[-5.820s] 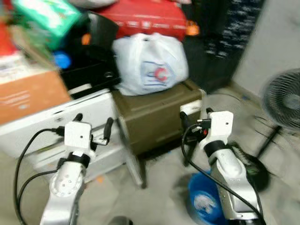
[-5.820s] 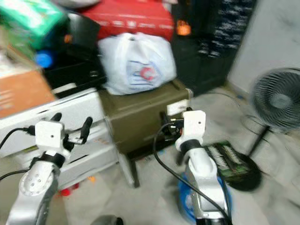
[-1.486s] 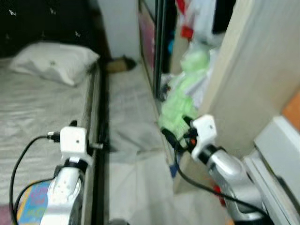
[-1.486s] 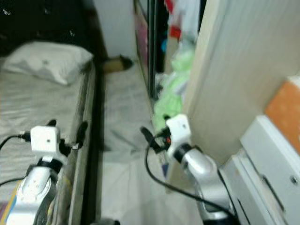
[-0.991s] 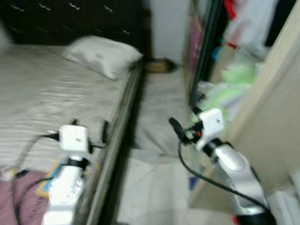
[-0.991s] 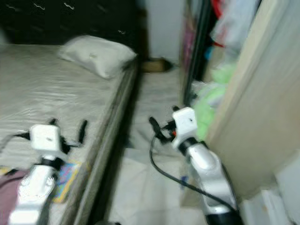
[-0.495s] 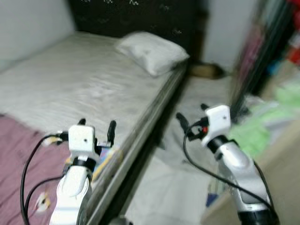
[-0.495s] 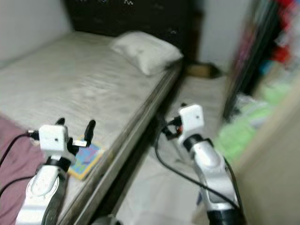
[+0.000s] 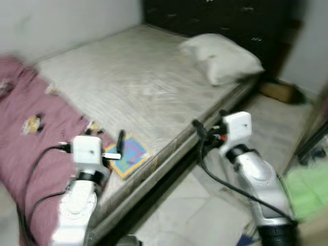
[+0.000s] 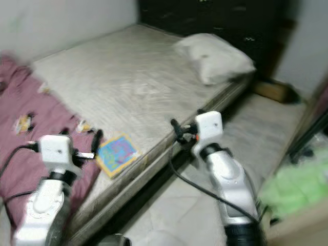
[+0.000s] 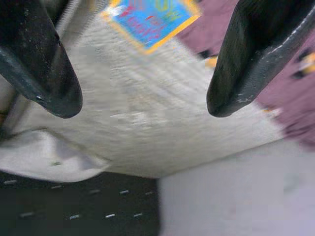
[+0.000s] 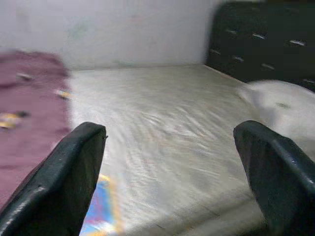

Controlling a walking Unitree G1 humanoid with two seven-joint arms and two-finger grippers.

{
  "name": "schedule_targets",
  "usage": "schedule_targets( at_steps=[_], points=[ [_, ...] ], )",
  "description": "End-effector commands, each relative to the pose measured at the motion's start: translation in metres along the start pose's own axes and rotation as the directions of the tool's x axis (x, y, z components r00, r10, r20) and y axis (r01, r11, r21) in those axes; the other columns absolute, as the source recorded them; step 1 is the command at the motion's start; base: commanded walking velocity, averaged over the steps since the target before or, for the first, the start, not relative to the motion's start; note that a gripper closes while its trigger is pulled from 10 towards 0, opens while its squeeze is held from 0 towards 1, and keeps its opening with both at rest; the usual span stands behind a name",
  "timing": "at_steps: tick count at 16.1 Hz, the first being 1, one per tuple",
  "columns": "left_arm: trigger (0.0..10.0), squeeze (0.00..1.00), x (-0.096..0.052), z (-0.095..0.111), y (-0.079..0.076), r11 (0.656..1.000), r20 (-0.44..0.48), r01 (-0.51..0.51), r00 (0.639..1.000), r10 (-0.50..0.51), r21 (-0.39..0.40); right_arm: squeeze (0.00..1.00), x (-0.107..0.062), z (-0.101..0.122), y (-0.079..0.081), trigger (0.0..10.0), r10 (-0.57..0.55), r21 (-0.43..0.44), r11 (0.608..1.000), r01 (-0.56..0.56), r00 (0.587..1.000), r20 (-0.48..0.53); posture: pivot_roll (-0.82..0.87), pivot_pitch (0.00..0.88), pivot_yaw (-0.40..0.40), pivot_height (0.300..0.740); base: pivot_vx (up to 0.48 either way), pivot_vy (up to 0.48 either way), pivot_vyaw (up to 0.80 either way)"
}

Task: Clean up the room

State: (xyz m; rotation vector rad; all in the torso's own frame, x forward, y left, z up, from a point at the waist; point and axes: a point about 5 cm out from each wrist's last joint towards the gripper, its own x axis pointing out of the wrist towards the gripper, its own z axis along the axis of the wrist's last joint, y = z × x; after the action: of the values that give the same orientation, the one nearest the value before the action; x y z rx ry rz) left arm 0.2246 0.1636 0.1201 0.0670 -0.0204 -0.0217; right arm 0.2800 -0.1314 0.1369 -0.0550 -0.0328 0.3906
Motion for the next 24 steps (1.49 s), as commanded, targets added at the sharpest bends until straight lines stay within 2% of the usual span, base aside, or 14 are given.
schedule_targets(
  at_steps=[1,8,12,21,24],
  points=[
    [10.0,0.00,0.002,0.004,-0.001,1.000,0.016,0.013,1.000,-0.013,0.004,0.00,-0.001,-0.001,-0.004,10.0,-0.015,-0.018,1.000,0.015,1.000,-0.003,-0.04,0.000,-0.009,0.740,0.000,0.000,0.80],
    [10.0,0.00,0.000,0.004,-0.004,0.999,0.023,0.016,1.000,-0.015,-0.031,0.00,0.002,0.000,-0.012,10.0,-0.063,-0.017,0.998,0.063,0.998,0.005,-0.04,0.000,-0.004,0.740,0.000,0.000,0.80],
    [10.0,0.00,0.003,0.006,0.001,0.998,0.035,-0.048,0.998,0.049,-0.029,0.00,0.003,0.000,-0.010,10.0,-0.065,-0.016,0.998,0.065,0.998,0.014,-0.04,0.000,-0.007,0.740,0.000,0.000,0.80],
    [10.0,0.00,0.005,0.007,-0.003,0.998,0.032,0.014,0.999,-0.012,-0.061,0.00,0.004,0.001,-0.009,10.0,-0.083,-0.011,0.996,0.083,0.996,0.028,-0.05,0.000,-0.003,0.740,0.000,0.000,0.80],
    [10.0,0.00,0.003,0.007,-0.004,0.997,0.036,0.036,0.999,-0.033,-0.073,0.00,0.002,-0.002,-0.020,10.0,-0.185,-0.006,0.983,0.185,0.983,0.011,-0.05,0.000,-0.003,0.740,0.000,0.000,0.42]
  ],
)
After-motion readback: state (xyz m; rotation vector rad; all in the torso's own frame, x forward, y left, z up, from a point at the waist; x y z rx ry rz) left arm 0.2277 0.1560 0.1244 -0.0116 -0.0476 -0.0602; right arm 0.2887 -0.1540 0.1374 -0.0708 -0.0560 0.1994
